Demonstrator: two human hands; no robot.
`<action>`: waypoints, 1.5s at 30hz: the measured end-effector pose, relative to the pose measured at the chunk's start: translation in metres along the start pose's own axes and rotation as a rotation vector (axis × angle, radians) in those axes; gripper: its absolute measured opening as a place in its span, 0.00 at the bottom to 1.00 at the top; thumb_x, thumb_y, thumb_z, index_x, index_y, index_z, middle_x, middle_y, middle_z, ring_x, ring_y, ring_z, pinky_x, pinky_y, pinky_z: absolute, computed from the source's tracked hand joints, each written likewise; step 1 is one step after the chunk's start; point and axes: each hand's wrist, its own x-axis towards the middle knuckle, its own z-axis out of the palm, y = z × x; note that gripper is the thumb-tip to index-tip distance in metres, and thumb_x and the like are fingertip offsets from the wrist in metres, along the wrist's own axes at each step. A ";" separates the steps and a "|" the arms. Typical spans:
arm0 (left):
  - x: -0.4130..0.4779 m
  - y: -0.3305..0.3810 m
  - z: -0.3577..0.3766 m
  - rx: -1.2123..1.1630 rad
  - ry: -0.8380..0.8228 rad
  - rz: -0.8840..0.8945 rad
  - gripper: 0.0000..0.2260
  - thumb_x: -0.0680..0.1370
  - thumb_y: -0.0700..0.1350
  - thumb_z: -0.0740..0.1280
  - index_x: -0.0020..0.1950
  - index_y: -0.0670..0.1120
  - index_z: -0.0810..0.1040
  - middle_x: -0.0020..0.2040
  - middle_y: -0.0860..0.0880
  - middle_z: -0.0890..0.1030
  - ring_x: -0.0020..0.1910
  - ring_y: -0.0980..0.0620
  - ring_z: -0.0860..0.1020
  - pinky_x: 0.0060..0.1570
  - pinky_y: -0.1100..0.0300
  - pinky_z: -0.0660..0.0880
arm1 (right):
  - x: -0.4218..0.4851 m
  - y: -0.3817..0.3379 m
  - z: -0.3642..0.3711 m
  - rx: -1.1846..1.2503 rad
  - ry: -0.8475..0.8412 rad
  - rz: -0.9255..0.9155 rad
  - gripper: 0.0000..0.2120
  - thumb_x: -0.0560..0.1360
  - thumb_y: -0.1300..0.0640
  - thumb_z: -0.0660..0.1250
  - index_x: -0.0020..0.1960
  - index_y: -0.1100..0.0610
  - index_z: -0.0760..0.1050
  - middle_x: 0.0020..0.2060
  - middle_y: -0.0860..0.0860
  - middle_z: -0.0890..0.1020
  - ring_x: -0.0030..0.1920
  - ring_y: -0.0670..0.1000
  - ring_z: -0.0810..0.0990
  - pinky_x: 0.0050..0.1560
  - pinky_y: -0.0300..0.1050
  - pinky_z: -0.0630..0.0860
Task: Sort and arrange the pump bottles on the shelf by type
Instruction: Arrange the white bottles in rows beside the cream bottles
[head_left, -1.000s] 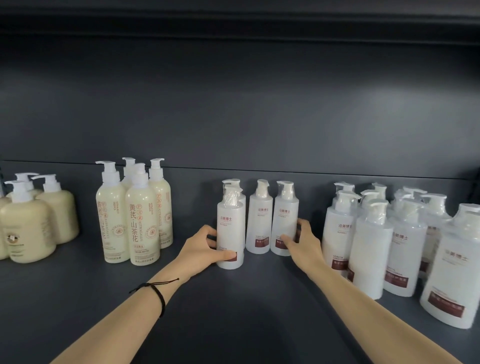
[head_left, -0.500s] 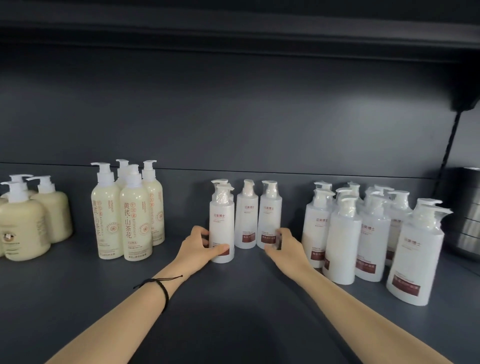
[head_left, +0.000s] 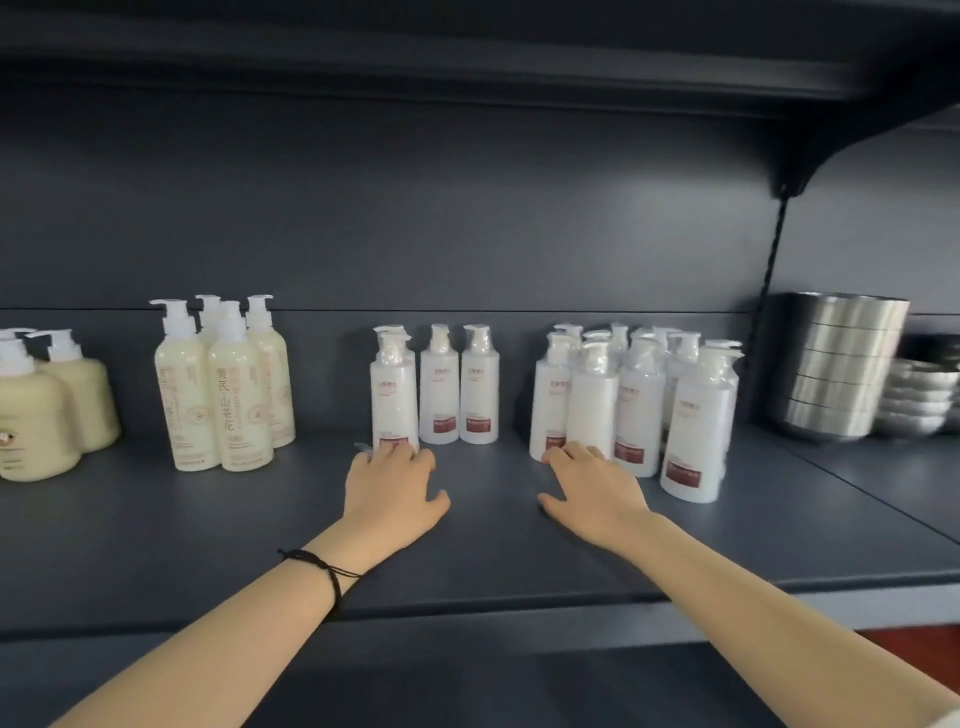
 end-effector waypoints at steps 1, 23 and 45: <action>-0.002 0.012 0.000 0.009 -0.003 0.055 0.20 0.76 0.59 0.58 0.64 0.52 0.72 0.60 0.52 0.75 0.61 0.50 0.70 0.57 0.54 0.65 | -0.007 0.006 -0.003 -0.021 0.004 0.014 0.22 0.77 0.46 0.62 0.68 0.53 0.67 0.61 0.51 0.73 0.60 0.55 0.73 0.50 0.49 0.75; 0.081 0.166 0.019 -0.927 -0.026 -0.095 0.32 0.74 0.44 0.68 0.73 0.46 0.55 0.65 0.48 0.66 0.61 0.50 0.68 0.52 0.58 0.66 | -0.028 0.136 -0.030 0.714 0.270 0.549 0.33 0.70 0.47 0.73 0.69 0.55 0.63 0.59 0.50 0.75 0.54 0.50 0.76 0.51 0.47 0.76; 0.053 0.115 0.015 -1.118 -0.094 -0.133 0.26 0.68 0.41 0.76 0.58 0.50 0.64 0.50 0.56 0.75 0.48 0.61 0.76 0.39 0.70 0.71 | -0.003 0.072 -0.012 0.908 0.186 0.361 0.17 0.68 0.53 0.75 0.52 0.50 0.72 0.45 0.43 0.81 0.45 0.43 0.80 0.42 0.35 0.77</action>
